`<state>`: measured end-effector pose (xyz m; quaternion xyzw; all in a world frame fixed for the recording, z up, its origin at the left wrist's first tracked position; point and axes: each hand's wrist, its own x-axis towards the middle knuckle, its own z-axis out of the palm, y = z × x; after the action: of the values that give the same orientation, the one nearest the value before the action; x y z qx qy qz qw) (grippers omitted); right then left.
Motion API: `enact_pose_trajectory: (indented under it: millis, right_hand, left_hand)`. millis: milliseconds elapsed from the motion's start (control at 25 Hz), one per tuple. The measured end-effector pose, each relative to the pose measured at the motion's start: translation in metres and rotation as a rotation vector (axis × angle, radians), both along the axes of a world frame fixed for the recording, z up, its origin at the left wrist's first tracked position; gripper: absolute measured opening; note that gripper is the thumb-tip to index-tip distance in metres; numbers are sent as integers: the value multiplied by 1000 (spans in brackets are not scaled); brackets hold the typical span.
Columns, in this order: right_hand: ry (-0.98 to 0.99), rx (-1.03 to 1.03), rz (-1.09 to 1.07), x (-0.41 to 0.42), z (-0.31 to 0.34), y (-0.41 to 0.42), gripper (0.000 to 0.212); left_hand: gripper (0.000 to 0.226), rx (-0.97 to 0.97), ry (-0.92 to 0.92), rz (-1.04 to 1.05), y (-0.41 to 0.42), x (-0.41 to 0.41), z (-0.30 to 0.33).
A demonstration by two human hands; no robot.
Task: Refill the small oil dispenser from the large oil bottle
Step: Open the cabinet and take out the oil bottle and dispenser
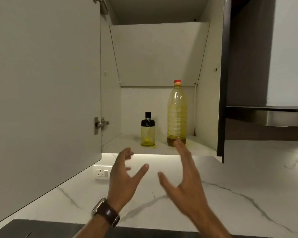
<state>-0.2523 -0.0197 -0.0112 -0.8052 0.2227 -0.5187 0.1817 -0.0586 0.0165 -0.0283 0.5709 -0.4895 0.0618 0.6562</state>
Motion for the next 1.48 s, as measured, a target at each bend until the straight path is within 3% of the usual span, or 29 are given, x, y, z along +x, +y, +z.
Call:
enact_pose_trajectory:
  millis: [120, 320, 400, 440, 520, 600, 760, 880, 1000, 1200, 1400, 1480]
  right_hand:
    - [-148, 106, -127, 0, 56, -84, 99]
    - [-136, 380, -232, 21, 96, -177, 128]
    - [-137, 470, -175, 28, 99, -190, 134]
    - [-142, 497, -146, 31, 99, -193, 135]
    - [-167, 530, -109, 35, 98, -197, 123]
    - [-162, 518, -113, 37, 96, -199, 97]
    - [-118, 476, -96, 41, 97, -194, 51]
    - [-149, 481, -100, 42, 99, -189, 40]
    - [-154, 453, -160, 41, 100, -182, 45]
    - [-144, 418, -145, 16, 95, -149, 88]
    - [-139, 360, -87, -26, 65, -98, 76]
    - [-131, 375, -74, -41, 39, -80, 82]
  left_hand:
    - [88, -5, -16, 90, -61, 5, 50]
    - [116, 235, 31, 154, -134, 36, 99]
    - [114, 272, 104, 102, -149, 44, 103]
    - [102, 274, 129, 81, -151, 45, 103]
    - [69, 238, 150, 41, -154, 48, 99]
    - [55, 201, 143, 40, -154, 47, 97]
    - [51, 189, 169, -6, -153, 52, 95]
    - [54, 194, 173, -5, -148, 55, 96]
    - [57, 179, 168, -7, -137, 55, 100]
    - [48, 115, 117, -34, -94, 43, 100]
    - [60, 34, 59, -135, -36, 28, 79]
    - [56, 43, 53, -175, -15, 21, 61]
